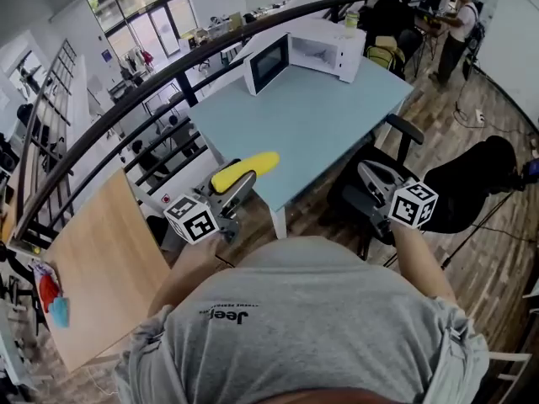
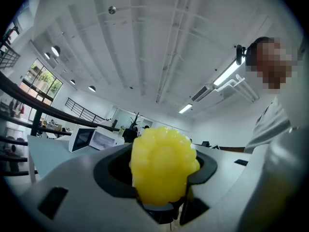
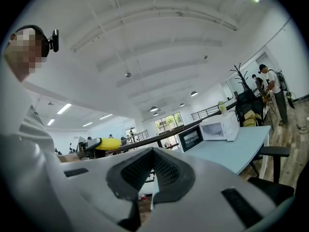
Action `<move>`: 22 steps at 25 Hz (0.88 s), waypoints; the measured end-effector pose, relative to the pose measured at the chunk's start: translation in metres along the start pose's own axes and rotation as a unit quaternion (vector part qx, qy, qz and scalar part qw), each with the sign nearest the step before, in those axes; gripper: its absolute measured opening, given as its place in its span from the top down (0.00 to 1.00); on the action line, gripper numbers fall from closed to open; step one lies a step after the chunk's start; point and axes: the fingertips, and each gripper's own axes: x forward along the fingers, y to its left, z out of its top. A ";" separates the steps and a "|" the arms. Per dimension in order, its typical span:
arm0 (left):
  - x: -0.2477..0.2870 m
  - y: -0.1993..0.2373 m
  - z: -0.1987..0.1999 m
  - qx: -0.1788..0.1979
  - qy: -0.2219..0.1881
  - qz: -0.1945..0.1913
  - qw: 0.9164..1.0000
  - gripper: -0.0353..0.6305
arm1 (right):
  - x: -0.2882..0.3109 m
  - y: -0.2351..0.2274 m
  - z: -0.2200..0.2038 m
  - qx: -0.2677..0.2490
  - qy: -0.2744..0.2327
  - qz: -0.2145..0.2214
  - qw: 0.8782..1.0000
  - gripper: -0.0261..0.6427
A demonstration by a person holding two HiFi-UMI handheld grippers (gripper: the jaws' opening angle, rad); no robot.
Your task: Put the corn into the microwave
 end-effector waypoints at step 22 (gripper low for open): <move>0.119 -0.066 -0.049 -0.003 0.022 0.010 1.000 0.57 | -0.066 -0.092 0.012 0.003 0.012 0.036 0.999 0.94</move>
